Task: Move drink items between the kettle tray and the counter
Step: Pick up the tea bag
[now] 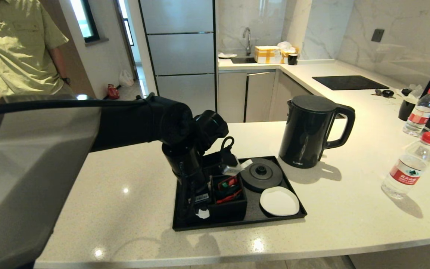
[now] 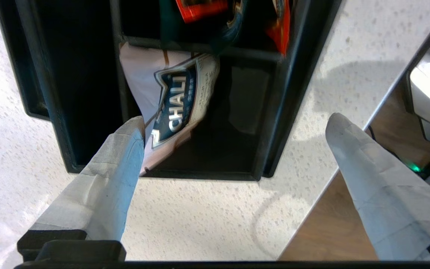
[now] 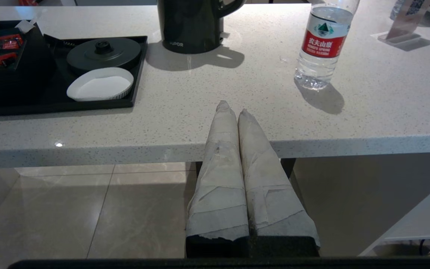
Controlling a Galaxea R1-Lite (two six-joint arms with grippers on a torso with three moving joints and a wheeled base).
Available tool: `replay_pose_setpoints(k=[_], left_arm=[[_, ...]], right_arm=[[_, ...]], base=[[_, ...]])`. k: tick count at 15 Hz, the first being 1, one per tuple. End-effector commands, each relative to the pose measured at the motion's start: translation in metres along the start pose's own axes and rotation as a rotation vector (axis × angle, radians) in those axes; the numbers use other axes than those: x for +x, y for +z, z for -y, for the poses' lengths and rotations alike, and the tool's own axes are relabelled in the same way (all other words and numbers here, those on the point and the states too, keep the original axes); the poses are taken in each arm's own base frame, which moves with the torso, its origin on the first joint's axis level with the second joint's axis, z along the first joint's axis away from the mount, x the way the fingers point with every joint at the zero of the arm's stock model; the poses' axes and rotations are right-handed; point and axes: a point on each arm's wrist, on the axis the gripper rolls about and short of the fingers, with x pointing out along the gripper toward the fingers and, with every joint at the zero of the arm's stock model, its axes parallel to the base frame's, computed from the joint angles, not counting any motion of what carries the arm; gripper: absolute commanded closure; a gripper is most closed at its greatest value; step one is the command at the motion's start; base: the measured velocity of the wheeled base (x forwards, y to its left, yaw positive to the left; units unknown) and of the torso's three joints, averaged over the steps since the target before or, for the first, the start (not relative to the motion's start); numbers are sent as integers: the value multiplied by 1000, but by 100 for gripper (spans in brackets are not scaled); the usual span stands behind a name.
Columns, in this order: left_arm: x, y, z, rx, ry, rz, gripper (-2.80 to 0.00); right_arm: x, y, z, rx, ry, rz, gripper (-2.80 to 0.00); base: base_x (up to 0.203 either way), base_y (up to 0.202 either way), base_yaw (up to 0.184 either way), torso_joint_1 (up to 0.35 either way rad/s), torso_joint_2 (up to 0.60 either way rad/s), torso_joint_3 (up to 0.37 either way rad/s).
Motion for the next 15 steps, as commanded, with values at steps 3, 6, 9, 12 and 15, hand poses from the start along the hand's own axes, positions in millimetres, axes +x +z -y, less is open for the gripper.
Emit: replay_pose_setpoints(k=[3,6,9,12,15], left_arm=[[-4,-1,0,4,-3,-2,-280],[0,0,0,5,-7,-7,-280],[2,0,0,5,-7,-9,-280],[8,1,0,6,-12,-16,0],[9,2,0,6,-12,-18,0]], right_arm=[[0,0,0,-1,0,-1,0],[0,0,0,-1,0,-1,0],[0,0,0,-1,0,-1,0],[0,0,0,-1,0,-1,0],[0,0,0,-1,0,-1,0]], base=[[0,0,0,0,0,0],[0,0,0,0,0,0],[0,0,0,0,0,0],[0,0,0,0,0,0],[0,0,0,0,0,0]])
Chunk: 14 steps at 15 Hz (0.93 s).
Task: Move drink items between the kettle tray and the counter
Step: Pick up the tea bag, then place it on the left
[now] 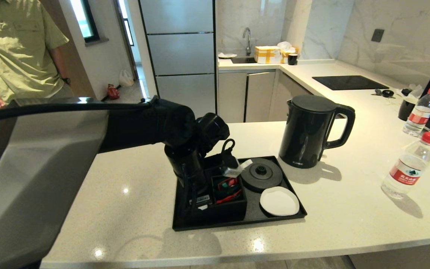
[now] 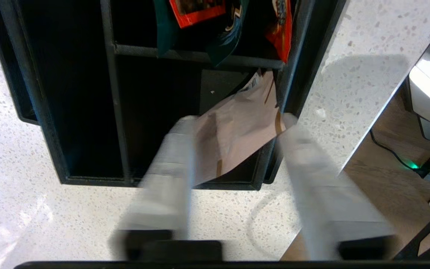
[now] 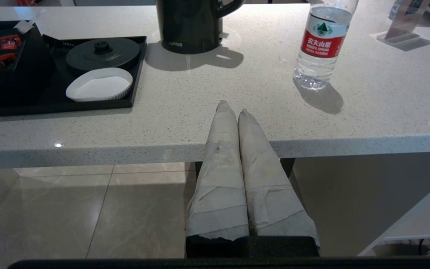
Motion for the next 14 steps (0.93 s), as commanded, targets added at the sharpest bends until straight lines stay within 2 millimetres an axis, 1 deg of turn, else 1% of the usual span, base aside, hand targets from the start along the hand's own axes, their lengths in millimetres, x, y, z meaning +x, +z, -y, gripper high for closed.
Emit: replay_pose_setpoints(k=[1,7,10,11,12,14], left_arm=[[2,0,0,5,-6,-9,0],[-2,0,0,4,6,0,0],[-22,3,-10,-32,95,113,0],[-34,7,-17,-62,164,198,0],[-46,4,-21,-92,208,233,0],[-50,2,-24,-120,236,232,0]], right_arm=[[0,0,0,-1,0,-2,0],[0,0,0,-1,0,-2,0],[0,0,0,-1,0,-2,0],[0,0,0,-1,0,-2,0],[0,0,0,-1,0,-2,0],[0,0,0,-1,0,-2,0]], base=[[0,0,0,0,0,0],[0,0,0,0,0,0],[0,0,0,0,0,0],[0,0,0,0,0,0],[0,0,0,0,0,0],[0,0,0,0,0,0]])
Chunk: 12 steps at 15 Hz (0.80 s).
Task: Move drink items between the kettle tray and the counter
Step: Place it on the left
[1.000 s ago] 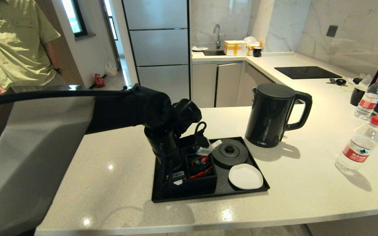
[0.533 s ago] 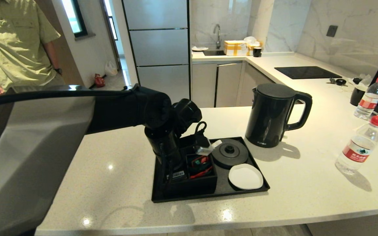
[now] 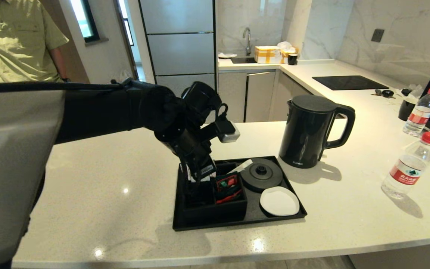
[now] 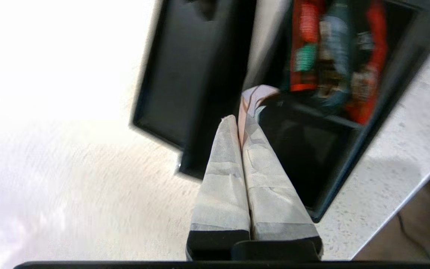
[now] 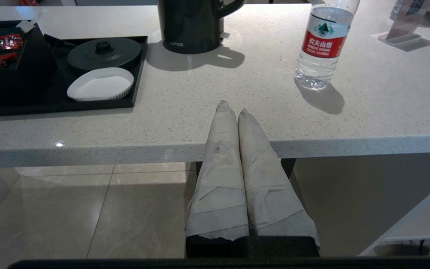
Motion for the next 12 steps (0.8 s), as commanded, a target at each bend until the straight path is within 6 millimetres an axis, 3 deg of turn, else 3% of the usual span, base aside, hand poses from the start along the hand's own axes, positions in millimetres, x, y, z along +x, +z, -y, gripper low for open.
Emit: replay_pose_setpoints(k=[1,6,9,12], left_arm=[[-14,-2,-9,-63,46,20,0],[-37,-20,-38,-318,144,46,0],[-46,-23,-43,-376,162,60,0],[-74,-40,-54,-682,240,65,0]], right_arm=[[0,0,0,-1,0,-2,0],[0,0,0,-1,0,-2,0],[0,0,0,-1,0,-2,0],[0,0,0,-1,0,-2,0]], base=[[0,0,0,0,0,0],[0,0,0,0,0,0],[0,0,0,0,0,0],[0,0,0,0,0,0]])
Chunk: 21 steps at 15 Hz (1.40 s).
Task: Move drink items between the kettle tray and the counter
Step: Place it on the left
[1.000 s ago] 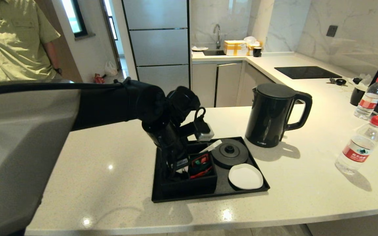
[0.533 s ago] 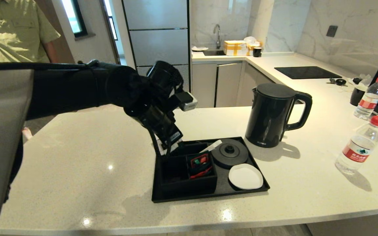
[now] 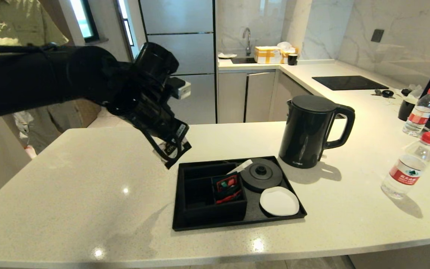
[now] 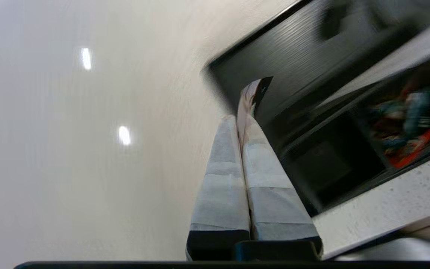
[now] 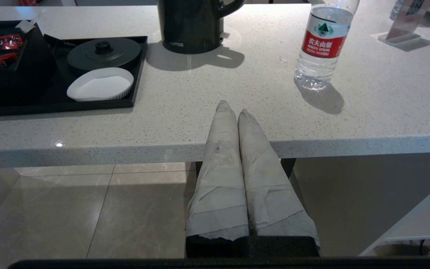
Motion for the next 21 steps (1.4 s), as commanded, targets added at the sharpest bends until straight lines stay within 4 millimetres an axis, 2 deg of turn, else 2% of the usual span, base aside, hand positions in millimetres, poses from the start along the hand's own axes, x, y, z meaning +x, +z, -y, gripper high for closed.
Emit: replay_pose_setpoints(k=[1,4,6,8,11,15,20,21], left_arm=[[-12,-11,-18,-144,64,-51,0],[-10,-35,-30,-286,147,-191,0],[5,-58,-32,-345,191,-296,0],[17,-71,-38,-383,221,-354,0],[41,-85,-53,-433,248,-383,0],[65,-98,-58,-439,261,-458,0],[80,-106,-56,-429,267,-506,0],[80,-106,-56,-429,267,-506,-280]], right_arm=[[0,0,0,-1,0,-1,0],[0,0,0,-1,0,-1,0],[0,0,0,-1,0,-1,0],[0,0,0,-1,0,-1,0],[0,0,0,-1,0,-1,0],[0,0,0,-1,0,-1,0],[0,0,0,-1,0,-1,0],[0,0,0,-1,0,-1,0]], base=[[0,0,0,0,0,0],[0,0,0,0,0,0],[0,0,0,0,0,0],[0,0,0,0,0,0],[0,0,0,0,0,0],[0,0,0,0,0,0],[0,0,0,0,0,0],[0,0,0,0,0,0]])
